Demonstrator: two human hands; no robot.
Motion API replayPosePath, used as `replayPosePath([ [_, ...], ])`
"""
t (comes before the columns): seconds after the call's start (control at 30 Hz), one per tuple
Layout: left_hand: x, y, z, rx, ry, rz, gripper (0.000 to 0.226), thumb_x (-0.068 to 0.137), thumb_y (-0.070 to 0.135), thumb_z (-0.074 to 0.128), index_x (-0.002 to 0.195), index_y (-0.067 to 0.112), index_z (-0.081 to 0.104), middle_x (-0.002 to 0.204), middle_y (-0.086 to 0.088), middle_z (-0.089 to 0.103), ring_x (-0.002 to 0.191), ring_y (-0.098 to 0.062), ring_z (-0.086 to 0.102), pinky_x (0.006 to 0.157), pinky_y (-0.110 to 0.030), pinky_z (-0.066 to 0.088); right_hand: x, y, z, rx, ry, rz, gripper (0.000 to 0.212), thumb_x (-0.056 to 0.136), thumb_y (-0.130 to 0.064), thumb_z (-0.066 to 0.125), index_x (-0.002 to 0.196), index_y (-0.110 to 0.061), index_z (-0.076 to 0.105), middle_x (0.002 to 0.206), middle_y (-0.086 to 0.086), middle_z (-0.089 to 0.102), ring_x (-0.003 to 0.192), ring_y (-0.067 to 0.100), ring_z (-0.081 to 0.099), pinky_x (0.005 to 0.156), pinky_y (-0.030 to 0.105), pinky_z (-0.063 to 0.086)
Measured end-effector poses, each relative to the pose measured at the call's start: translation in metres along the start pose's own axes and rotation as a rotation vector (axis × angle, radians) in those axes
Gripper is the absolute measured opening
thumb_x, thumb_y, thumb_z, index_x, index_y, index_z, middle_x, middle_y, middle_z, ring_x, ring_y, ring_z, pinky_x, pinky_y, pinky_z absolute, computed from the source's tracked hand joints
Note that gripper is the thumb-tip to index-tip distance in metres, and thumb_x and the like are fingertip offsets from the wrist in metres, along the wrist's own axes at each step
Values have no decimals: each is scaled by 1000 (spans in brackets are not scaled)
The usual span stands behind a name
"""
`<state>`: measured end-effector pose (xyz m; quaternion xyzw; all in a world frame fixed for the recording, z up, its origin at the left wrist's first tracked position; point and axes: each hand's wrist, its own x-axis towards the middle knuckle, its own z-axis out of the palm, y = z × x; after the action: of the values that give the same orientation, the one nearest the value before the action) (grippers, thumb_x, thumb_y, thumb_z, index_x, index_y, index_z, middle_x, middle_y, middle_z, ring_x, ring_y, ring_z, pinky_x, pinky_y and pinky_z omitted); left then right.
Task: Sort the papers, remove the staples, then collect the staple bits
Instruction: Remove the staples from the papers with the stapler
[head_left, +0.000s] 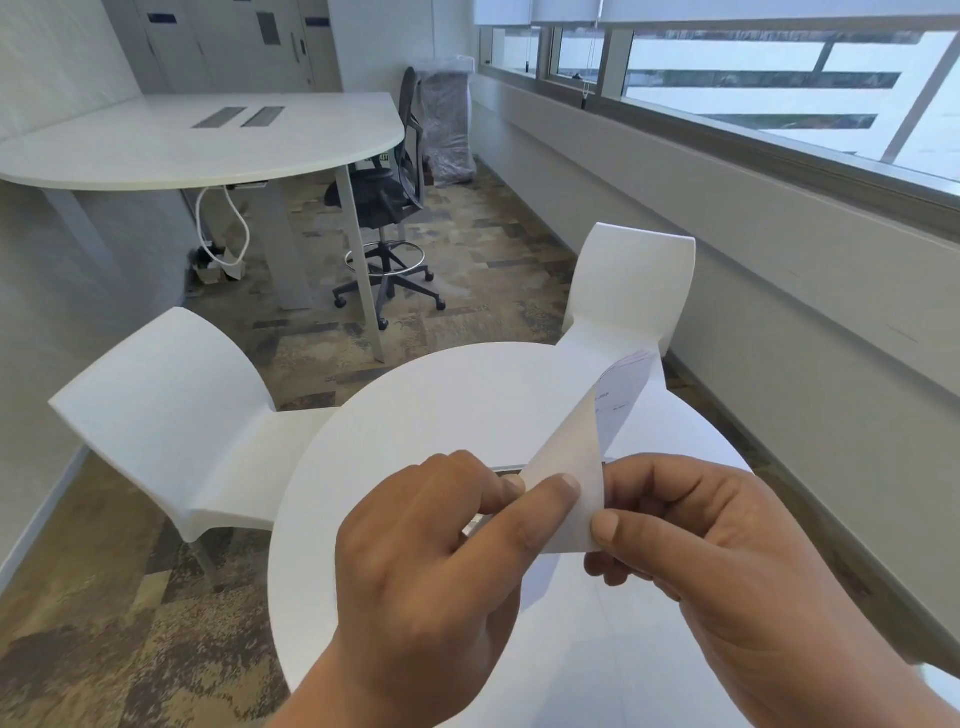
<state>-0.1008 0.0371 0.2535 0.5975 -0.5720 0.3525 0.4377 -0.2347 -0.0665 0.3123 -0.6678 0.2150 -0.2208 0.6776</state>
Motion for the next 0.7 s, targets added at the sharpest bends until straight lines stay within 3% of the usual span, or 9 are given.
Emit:
replayPosePath([
  [0.2, 3, 1, 1, -33, 24, -18, 10, 99, 11, 57, 93, 15, 64, 61, -11, 60, 49, -27, 58, 43, -34, 43, 2, 4, 0, -3, 4, -3, 16, 62, -9, 64, 70, -11, 77, 59, 10, 69, 49, 12, 60, 49, 16, 45],
  [0.4, 0, -2, 3, -79, 19, -82, 13, 93, 4, 60, 95, 16, 65, 63, -8, 54, 53, -22, 50, 47, -31, 38, 4, 4, -2, 12, -20, -13, 14, 63, -12, 66, 71, -11, 77, 58, 7, 68, 50, 12, 60, 49, 16, 45],
  [0.47, 2, -5, 3, -168, 14, -187, 18, 89, 4, 62, 98, 20, 66, 68, -5, 54, 59, -16, 50, 51, -28, 40, 5, 4, -3, 28, -37, -12, 21, 56, -23, 80, 74, -13, 78, 64, 8, 72, 52, 13, 61, 50, 18, 47],
  [0.53, 8, -7, 2, -284, 18, -365, 16, 87, 16, 66, 100, 25, 69, 74, 6, 59, 67, -7, 55, 56, -23, 44, 6, 6, -6, 30, -21, -16, 58, 32, -49, 92, 78, -15, 79, 75, 12, 76, 54, 14, 63, 51, 19, 49],
  [0.6, 16, -9, -1, -388, 30, -599, 10, 88, 30, 70, 97, 30, 74, 75, 13, 63, 71, -10, 61, 62, -18, 45, 8, 8, -8, 53, 42, -15, 76, 22, -65, 88, 79, -15, 79, 78, 14, 76, 54, 15, 64, 50, 20, 50],
  [0.7, 27, -12, -4, -592, 30, -887, 13, 86, 39, 70, 91, 33, 80, 78, 1, 72, 75, -22, 67, 66, -32, 54, 10, 9, -15, 57, 98, -9, 83, 15, -65, 88, 78, -12, 79, 76, 16, 76, 52, 17, 64, 48, 21, 50],
])
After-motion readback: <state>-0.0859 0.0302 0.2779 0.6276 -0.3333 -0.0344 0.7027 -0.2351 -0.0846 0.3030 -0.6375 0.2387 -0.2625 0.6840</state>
